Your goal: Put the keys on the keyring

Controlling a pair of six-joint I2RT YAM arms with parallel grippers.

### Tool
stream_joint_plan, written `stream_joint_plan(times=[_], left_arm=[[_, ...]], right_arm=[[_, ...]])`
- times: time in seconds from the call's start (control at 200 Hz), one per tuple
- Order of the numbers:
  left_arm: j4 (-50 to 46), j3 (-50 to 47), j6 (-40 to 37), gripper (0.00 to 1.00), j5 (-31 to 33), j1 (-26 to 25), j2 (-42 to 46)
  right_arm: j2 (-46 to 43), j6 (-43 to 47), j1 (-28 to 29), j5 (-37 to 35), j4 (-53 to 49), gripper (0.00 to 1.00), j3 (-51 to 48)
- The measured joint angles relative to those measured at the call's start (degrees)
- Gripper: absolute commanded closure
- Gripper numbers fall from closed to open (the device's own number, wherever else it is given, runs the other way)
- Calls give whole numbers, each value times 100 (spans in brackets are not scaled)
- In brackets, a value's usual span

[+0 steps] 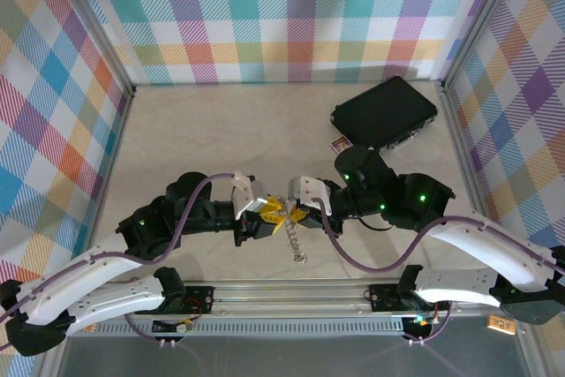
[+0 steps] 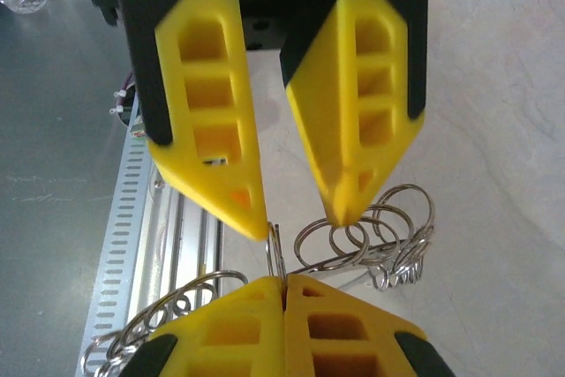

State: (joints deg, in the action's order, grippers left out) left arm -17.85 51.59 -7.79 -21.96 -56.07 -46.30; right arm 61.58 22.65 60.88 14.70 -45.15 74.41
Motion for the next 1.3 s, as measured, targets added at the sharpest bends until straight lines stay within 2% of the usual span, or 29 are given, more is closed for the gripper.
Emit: stream_joint_plan(times=[0.35, 0.47, 0.61, 0.785, 1.3], left_arm=[[118, 0, -66, 84, -109, -9, -219], [142, 0, -63, 84, -116, -9, -219], [146, 0, -61, 77, -136, -9, -221], [146, 0, -63, 77, -129, -9, -221], [234, 0, -61, 87, -199, -11, -155]], right_arm=[[74, 59, 26, -146, -31, 100, 33], [103, 79, 26, -170, -63, 100, 79], [105, 103, 26, -166, -103, 100, 96], [107, 186, 33, -173, -146, 100, 103], [107, 227, 109, -251, -229, 100, 103]])
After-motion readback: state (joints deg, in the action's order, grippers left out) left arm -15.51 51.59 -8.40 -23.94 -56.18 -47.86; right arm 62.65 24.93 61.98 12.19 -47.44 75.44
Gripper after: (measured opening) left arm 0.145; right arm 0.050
